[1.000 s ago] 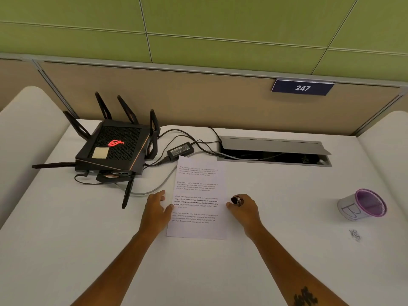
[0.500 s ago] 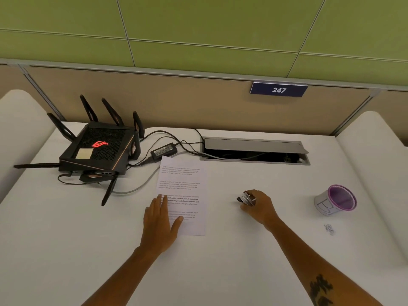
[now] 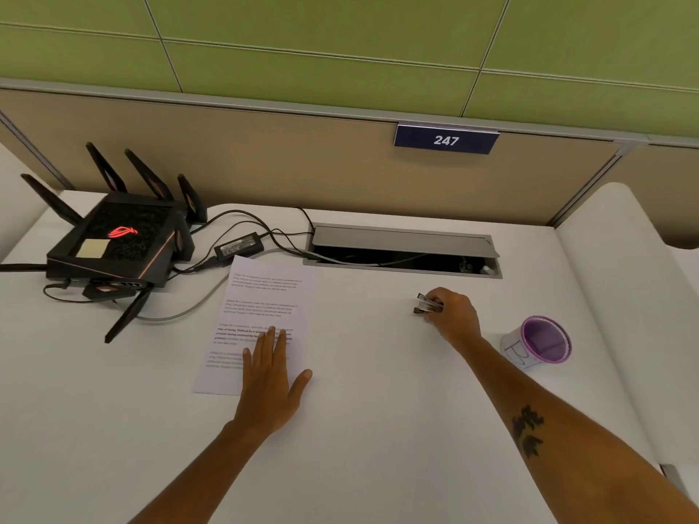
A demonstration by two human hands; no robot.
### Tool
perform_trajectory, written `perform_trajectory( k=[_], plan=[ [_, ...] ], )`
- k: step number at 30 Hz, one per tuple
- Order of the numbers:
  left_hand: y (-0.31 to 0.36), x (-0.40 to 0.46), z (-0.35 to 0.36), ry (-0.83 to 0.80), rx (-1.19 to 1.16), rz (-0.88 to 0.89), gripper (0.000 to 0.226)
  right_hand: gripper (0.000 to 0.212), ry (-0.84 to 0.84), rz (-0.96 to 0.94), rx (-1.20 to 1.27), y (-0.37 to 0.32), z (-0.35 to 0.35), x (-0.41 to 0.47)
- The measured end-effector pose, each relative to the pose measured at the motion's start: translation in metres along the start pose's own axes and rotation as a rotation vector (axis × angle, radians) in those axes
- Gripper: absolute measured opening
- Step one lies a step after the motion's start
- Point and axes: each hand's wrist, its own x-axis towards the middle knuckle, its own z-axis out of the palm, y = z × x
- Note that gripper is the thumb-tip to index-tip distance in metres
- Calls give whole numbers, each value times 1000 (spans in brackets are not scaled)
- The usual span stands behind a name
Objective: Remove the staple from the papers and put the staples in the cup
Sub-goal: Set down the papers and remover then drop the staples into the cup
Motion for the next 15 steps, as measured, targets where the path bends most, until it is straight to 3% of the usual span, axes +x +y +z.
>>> perform_trajectory(
  k=[12,15],
  plan=[
    [39,1,20,20,-4,-31,104,22,-53,-194,-41,21,-4,42],
    [46,2,24,8,1,-27,103,29,-34,-212,-29,27,0,45]
  ],
)
